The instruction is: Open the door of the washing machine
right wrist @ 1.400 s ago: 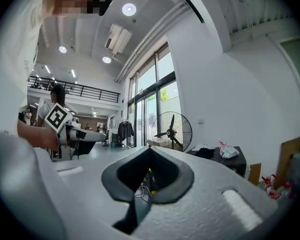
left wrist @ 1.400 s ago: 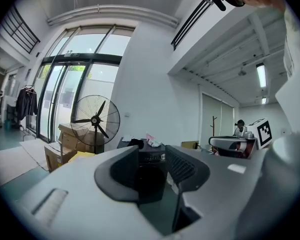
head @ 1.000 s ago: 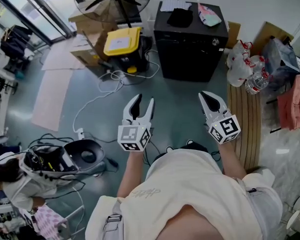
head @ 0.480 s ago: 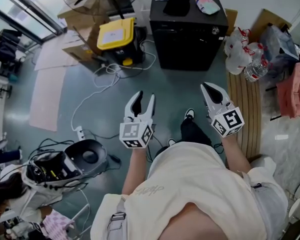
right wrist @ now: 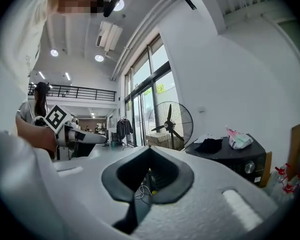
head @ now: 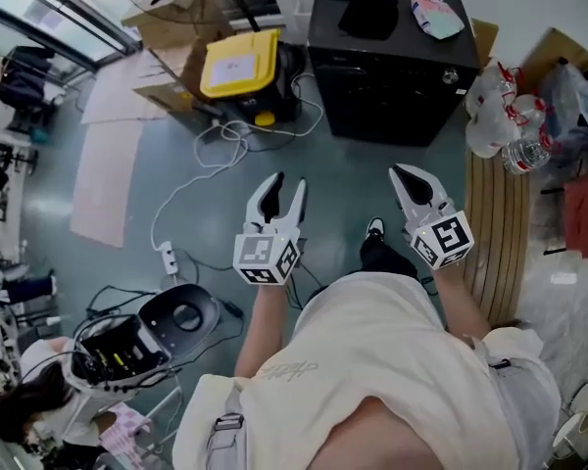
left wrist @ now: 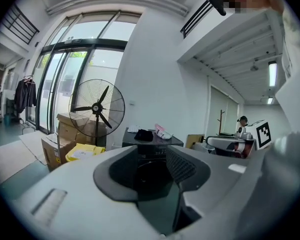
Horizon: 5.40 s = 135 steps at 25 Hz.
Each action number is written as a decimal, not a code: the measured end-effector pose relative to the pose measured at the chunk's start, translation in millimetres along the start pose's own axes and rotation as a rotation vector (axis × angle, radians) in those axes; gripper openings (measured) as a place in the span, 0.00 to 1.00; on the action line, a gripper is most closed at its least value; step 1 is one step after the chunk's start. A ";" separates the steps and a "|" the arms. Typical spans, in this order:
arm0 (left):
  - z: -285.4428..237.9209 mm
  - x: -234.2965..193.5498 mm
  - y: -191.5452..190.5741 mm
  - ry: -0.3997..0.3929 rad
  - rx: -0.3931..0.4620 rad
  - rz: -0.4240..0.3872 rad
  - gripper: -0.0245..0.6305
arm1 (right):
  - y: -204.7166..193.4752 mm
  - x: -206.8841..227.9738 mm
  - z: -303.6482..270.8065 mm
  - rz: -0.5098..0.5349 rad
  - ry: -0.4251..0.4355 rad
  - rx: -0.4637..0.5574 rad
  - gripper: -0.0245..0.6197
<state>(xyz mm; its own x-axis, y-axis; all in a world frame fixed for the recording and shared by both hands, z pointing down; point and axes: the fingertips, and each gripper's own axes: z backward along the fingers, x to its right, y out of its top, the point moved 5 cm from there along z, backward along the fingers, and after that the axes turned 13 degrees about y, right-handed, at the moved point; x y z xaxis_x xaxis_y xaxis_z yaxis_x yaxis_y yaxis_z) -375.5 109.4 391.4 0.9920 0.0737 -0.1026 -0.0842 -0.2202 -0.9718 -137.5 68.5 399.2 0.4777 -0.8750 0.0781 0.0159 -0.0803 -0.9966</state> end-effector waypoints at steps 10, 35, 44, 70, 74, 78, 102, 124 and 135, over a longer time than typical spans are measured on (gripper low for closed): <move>-119.7 33.1 23.0 -0.045 -0.057 -0.029 0.33 | -10.9 112.2 -35.8 0.055 0.026 -0.083 0.04; -305.0 -18.0 -6.4 -0.223 -0.170 -0.176 0.32 | 8.5 215.5 -145.3 -0.077 -0.063 -0.117 0.04; -365.6 -35.4 -32.5 -0.384 -0.245 -0.207 0.32 | 8.4 239.9 -179.7 -0.095 -0.204 -0.112 0.04; -519.4 -32.0 -235.5 -0.608 -0.662 -0.524 0.31 | -22.6 278.9 -209.4 -0.196 -0.353 -0.198 0.04; -527.8 -26.8 -259.9 -0.647 -0.710 -0.590 0.30 | -24.3 282.5 -205.1 -0.209 -0.383 -0.201 0.04; -533.9 -22.6 -279.8 -0.659 -0.754 -0.629 0.30 | -30.1 280.8 -201.0 -0.223 -0.389 -0.227 0.04; -541.8 -20.1 -325.7 -0.689 -0.910 -0.751 0.20 | -39.1 269.3 -180.6 -0.275 -0.428 -0.224 0.04; -423.6 12.3 -360.3 -0.755 -0.961 -0.780 0.18 | -43.1 232.9 -154.9 -0.281 -0.422 -0.194 0.04; -380.3 31.3 -371.3 -0.690 -1.026 -0.842 0.16 | -41.8 209.7 -98.3 -0.262 -0.410 -0.174 0.04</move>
<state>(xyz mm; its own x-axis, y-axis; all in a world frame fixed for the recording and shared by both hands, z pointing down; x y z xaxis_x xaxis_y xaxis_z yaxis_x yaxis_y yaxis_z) -277.4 -176.4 829.7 0.4518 0.8914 0.0356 0.8660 -0.4286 -0.2576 -124.3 -158.5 459.6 0.7828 -0.5589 0.2738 0.0516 -0.3802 -0.9235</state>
